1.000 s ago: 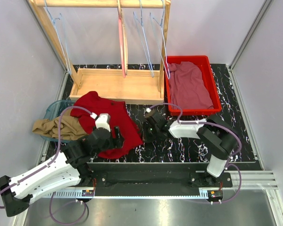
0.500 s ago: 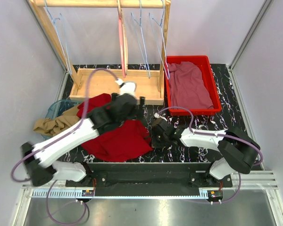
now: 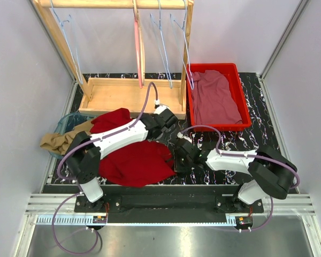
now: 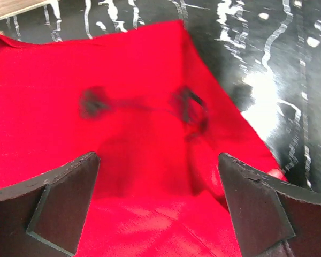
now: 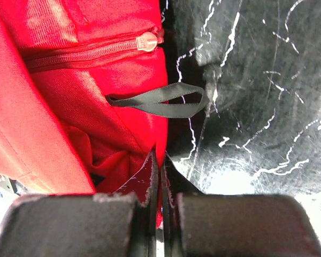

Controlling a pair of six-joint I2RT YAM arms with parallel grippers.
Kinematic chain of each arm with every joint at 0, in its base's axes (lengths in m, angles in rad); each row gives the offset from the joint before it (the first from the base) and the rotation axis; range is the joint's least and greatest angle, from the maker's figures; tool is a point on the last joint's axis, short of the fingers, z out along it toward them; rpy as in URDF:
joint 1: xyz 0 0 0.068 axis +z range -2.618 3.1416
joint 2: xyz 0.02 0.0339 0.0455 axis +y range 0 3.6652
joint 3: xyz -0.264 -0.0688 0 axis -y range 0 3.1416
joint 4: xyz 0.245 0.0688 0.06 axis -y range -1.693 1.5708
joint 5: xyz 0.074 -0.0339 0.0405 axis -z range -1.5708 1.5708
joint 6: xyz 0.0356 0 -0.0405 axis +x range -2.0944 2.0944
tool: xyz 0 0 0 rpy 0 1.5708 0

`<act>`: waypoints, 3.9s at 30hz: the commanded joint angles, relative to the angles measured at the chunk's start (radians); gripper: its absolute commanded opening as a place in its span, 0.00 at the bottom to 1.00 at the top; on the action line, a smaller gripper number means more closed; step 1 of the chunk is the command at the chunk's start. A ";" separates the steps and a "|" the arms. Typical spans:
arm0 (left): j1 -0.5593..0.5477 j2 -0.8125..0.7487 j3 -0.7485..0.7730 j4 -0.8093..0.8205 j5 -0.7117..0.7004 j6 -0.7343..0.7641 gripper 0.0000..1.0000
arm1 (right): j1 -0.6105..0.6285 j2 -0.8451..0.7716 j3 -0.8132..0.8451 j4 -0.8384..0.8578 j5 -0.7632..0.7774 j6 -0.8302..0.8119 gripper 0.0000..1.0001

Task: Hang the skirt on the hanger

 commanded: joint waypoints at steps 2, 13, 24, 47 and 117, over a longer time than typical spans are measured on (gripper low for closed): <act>0.041 0.048 0.049 -0.001 -0.062 0.006 0.98 | 0.013 -0.048 -0.044 -0.012 0.031 0.026 0.00; 0.114 0.029 0.110 -0.044 -0.139 0.035 0.00 | 0.013 -0.122 -0.056 -0.040 0.079 0.036 0.00; 0.225 -0.274 0.294 -0.153 -0.334 0.090 0.00 | 0.013 -0.045 0.393 -0.244 0.255 -0.117 0.00; 0.252 -0.682 0.392 -0.063 0.052 0.208 0.00 | 0.014 -0.583 0.742 -0.515 0.695 -0.295 0.00; 0.475 -0.462 -0.715 0.367 0.051 -0.369 0.00 | 0.013 -0.336 0.065 -0.197 0.461 0.038 0.00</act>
